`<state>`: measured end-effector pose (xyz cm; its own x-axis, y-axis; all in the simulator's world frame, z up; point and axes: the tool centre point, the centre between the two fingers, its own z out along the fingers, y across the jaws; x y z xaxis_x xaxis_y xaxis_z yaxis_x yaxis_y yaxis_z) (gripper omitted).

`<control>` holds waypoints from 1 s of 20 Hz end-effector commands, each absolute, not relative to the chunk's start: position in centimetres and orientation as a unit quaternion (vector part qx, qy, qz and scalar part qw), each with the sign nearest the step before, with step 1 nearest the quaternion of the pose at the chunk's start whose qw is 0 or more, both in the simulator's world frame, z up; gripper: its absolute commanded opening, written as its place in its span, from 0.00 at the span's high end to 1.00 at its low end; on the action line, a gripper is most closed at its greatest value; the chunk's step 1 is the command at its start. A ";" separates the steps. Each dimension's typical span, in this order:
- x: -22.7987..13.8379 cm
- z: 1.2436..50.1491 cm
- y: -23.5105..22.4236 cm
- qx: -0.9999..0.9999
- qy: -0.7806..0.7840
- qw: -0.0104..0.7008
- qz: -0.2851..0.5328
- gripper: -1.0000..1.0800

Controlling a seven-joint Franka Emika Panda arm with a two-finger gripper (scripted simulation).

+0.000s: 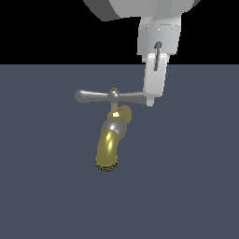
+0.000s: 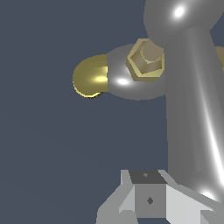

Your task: Turn on the faucet by rotating a designated handle.

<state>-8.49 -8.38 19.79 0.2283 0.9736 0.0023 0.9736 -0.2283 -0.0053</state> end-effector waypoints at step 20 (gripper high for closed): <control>-3.2 19.8 -9.5 -0.783 -0.622 0.002 0.001 1.00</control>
<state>-3.68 -10.00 19.78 0.2322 0.9727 0.0014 0.9727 -0.2322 -0.0053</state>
